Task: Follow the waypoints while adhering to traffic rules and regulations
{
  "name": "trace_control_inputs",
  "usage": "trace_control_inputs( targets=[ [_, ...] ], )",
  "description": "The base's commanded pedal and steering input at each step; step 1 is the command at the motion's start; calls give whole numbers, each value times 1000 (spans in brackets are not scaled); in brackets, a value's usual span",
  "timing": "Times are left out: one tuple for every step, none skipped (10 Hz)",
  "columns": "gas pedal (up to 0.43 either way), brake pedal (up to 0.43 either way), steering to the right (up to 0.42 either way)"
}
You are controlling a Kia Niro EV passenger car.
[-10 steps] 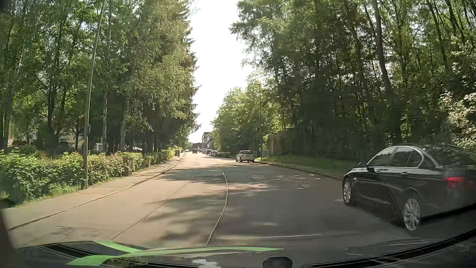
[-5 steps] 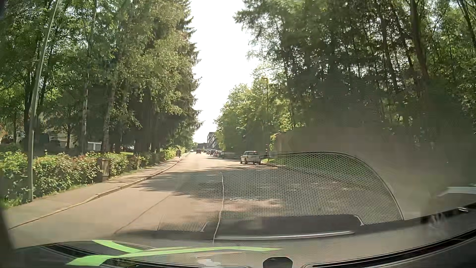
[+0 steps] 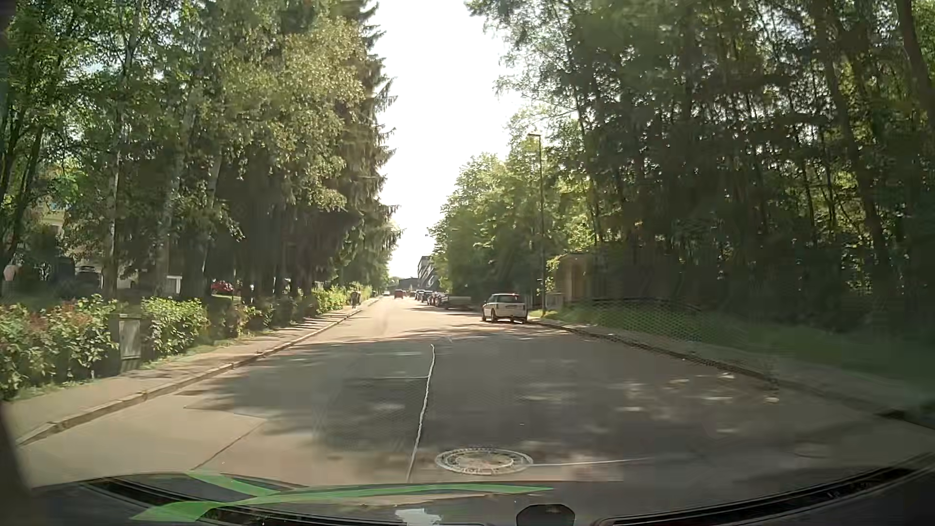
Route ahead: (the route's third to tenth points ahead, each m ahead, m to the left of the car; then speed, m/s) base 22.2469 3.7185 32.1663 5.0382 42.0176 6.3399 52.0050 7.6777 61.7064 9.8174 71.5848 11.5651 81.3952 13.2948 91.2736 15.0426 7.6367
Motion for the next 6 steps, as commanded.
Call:
trace_control_inputs(
  targets=[
    [138,0,-36],
    [138,0,-36],
    [138,0,-36],
    [138,0,-36],
    [138,0,-36],
    [138,0,-36]
  ],
)
